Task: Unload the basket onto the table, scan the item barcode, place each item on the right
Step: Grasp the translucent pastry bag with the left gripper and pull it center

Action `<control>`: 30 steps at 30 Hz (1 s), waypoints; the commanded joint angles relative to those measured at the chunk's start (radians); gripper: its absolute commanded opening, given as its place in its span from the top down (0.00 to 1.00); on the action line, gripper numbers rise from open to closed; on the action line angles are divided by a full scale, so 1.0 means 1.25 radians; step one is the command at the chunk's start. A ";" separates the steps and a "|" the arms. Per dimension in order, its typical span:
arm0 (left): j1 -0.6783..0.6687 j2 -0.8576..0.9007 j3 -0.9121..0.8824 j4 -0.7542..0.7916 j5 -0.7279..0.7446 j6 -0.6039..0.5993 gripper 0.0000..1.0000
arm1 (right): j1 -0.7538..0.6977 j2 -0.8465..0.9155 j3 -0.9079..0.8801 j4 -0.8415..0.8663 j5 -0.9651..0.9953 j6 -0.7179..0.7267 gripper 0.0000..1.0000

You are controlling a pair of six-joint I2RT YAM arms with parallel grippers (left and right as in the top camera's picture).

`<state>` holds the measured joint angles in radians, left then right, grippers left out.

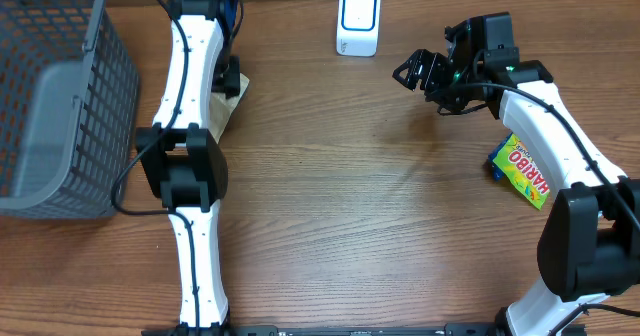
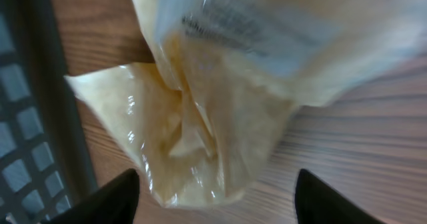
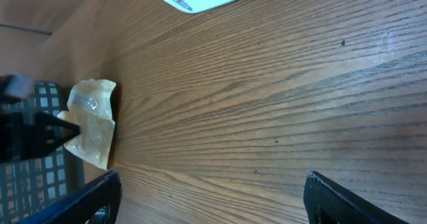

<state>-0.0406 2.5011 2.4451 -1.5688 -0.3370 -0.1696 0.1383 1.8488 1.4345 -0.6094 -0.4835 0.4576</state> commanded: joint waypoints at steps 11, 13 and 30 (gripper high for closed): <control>0.062 0.106 0.009 -0.026 0.120 0.011 0.85 | 0.001 -0.015 0.014 -0.010 -0.006 -0.035 0.12; 0.051 0.124 0.009 -0.037 0.143 0.012 0.85 | 0.000 -0.015 0.014 -0.011 -0.006 -0.035 0.12; -0.036 0.159 0.012 -0.098 0.582 0.244 0.96 | 0.001 -0.015 0.014 -0.030 -0.013 -0.056 0.12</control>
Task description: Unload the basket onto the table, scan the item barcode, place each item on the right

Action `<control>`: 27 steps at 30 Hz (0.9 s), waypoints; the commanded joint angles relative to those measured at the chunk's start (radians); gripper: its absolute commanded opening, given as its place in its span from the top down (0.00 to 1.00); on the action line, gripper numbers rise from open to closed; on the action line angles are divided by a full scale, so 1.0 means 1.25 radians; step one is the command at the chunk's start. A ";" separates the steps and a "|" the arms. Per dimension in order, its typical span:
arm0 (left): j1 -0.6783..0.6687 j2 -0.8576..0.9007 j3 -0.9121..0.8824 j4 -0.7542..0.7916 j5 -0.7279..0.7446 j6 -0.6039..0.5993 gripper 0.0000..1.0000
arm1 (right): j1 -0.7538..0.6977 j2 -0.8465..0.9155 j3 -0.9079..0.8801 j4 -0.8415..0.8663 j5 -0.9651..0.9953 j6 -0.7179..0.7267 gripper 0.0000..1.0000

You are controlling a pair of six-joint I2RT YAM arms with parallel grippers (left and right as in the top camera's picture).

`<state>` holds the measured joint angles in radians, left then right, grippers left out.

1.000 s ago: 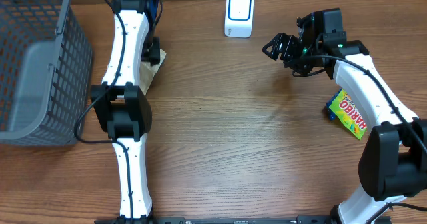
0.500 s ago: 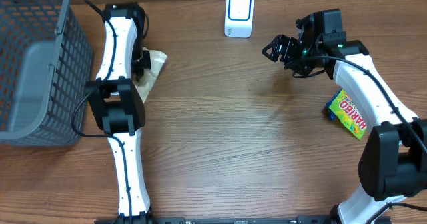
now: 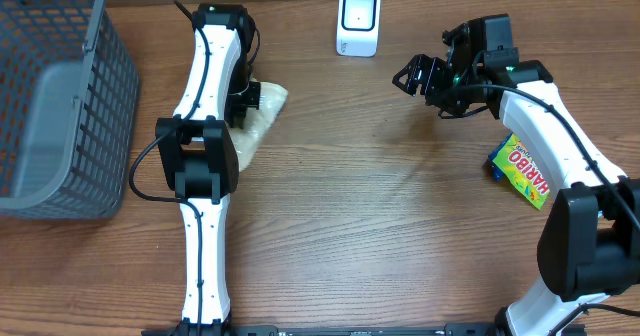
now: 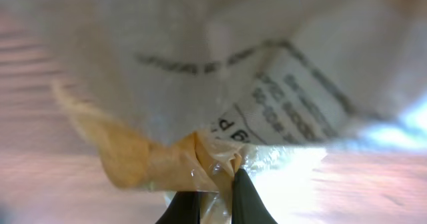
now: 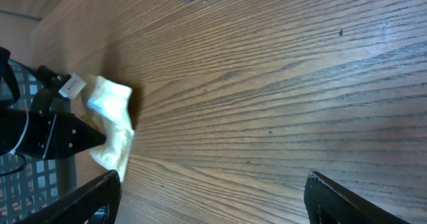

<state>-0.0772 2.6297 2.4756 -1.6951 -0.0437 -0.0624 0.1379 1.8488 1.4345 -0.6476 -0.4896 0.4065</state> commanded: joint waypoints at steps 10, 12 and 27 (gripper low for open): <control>-0.006 0.056 -0.013 0.003 0.791 0.290 0.96 | 0.003 -0.015 0.014 -0.066 -0.008 -0.017 0.09; -0.006 0.056 -0.013 0.003 0.805 0.290 0.96 | 0.004 -0.015 0.014 -0.078 -0.008 -0.011 0.07; 0.005 0.052 0.179 0.005 0.651 0.147 0.95 | 0.013 0.113 -0.023 0.036 -0.107 0.081 0.05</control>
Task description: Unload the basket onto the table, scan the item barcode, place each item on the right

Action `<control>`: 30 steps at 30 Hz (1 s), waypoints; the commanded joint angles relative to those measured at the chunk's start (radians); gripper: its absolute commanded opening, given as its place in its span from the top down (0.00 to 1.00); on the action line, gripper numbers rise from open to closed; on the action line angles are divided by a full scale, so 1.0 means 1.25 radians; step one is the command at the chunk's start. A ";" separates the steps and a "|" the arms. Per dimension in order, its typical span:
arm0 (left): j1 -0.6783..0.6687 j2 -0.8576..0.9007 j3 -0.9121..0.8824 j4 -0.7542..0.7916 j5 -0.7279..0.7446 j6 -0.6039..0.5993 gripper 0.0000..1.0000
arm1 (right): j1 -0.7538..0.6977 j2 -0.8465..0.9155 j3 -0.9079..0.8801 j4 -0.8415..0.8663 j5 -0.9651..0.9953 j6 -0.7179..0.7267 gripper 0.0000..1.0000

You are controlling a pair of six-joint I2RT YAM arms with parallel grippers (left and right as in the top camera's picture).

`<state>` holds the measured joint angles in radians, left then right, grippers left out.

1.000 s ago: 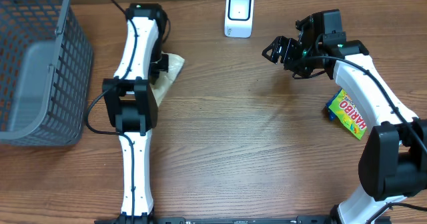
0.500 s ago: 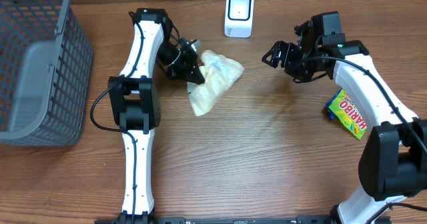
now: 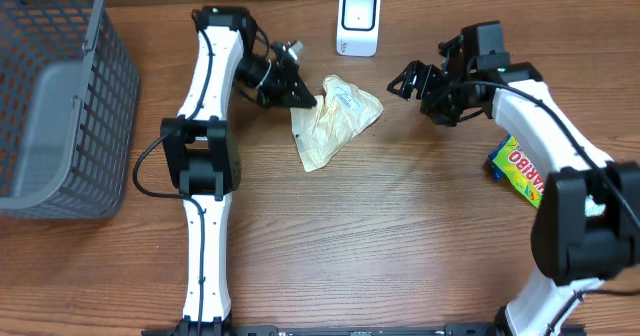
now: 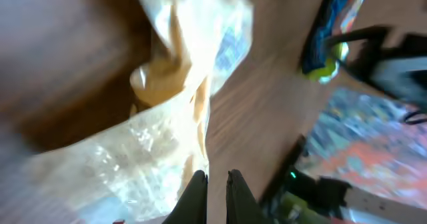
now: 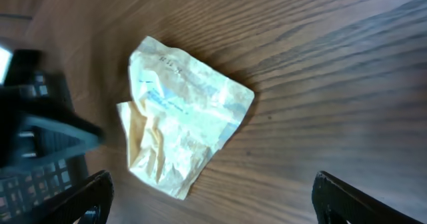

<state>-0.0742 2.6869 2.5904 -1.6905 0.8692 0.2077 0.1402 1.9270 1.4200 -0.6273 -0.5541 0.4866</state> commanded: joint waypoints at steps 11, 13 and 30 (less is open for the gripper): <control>-0.085 0.006 0.107 0.117 -0.347 -0.257 0.96 | 0.055 0.153 -0.011 0.141 -0.107 0.072 0.34; -0.104 0.006 0.091 0.145 -0.387 -0.287 0.96 | 0.065 0.158 -0.011 0.139 -0.060 0.118 0.42; -0.134 0.006 0.013 0.202 -0.450 -0.317 0.96 | 0.117 0.227 -0.011 0.279 -0.113 0.193 0.86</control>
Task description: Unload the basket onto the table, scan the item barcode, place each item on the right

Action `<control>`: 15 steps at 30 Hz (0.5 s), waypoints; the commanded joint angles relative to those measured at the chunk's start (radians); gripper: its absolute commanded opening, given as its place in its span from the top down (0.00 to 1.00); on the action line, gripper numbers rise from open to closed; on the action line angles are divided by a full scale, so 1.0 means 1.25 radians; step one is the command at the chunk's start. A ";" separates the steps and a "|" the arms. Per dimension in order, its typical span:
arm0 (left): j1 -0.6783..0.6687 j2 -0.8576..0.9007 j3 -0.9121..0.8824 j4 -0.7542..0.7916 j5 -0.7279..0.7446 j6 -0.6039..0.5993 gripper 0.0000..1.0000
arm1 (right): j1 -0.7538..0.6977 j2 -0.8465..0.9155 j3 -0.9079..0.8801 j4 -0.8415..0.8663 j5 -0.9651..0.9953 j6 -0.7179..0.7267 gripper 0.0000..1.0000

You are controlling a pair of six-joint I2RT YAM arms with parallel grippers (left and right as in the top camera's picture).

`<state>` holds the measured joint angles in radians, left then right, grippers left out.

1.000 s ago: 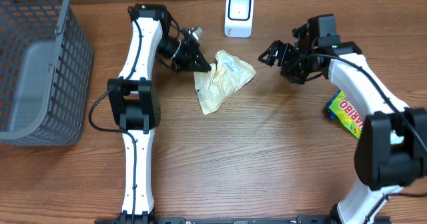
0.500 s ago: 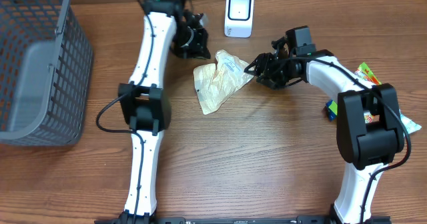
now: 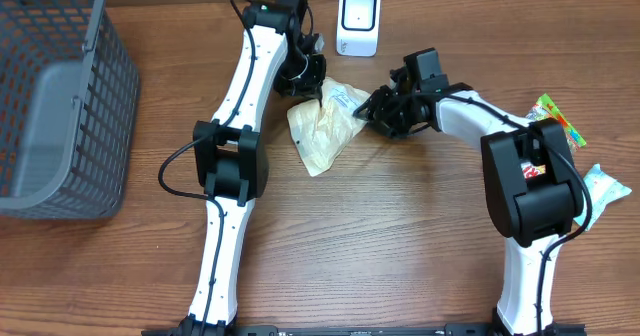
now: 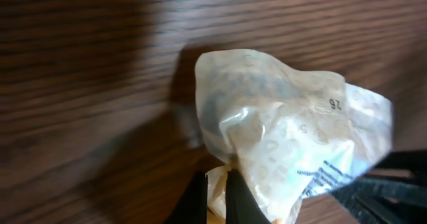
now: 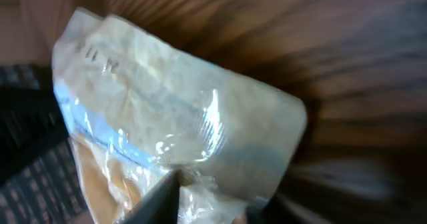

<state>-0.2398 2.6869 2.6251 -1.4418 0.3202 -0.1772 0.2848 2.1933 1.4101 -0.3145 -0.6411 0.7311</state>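
A crumpled clear-yellow snack bag (image 3: 325,126) with a white printed label lies mid-table, below the white barcode scanner (image 3: 358,21) at the back edge. My left gripper (image 3: 308,84) is shut on the bag's upper left edge. In the left wrist view its fingers (image 4: 217,197) pinch the film of the bag (image 4: 293,137). My right gripper (image 3: 378,106) is at the bag's right edge. In the blurred right wrist view the bag (image 5: 173,111) fills the frame, and a fold of it sits between the narrowed fingers of the gripper (image 5: 213,204).
A grey mesh basket (image 3: 50,96) stands at the far left. A colourful candy packet (image 3: 555,114) and a pale blue packet (image 3: 603,188) lie at the right, beside the right arm's base.
My right gripper was open and apart from the bag; now it is at the bag's right edge, fingers narrowed on a fold. The left gripper has moved right, still holding the bag.
My left gripper was open over the bag beside the basket, the right one open at the far right. Then the left was shut on the bag, then held it near the scanner. Now both grippers hold the bag below the scanner.
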 commanded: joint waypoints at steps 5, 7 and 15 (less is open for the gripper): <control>-0.009 0.007 -0.040 0.011 -0.013 -0.016 0.96 | 0.001 -0.009 -0.003 0.060 -0.094 -0.042 0.96; -0.011 0.007 -0.060 0.021 -0.013 -0.024 0.96 | 0.001 -0.034 -0.002 0.062 -0.103 -0.073 0.96; -0.042 0.007 -0.135 0.085 0.069 -0.022 0.96 | 0.051 -0.206 -0.002 0.054 -0.103 -0.147 0.96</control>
<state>-0.2478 2.6865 2.4958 -1.3628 0.3145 -0.2043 0.3008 2.0876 1.3987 -0.2626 -0.7391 0.6067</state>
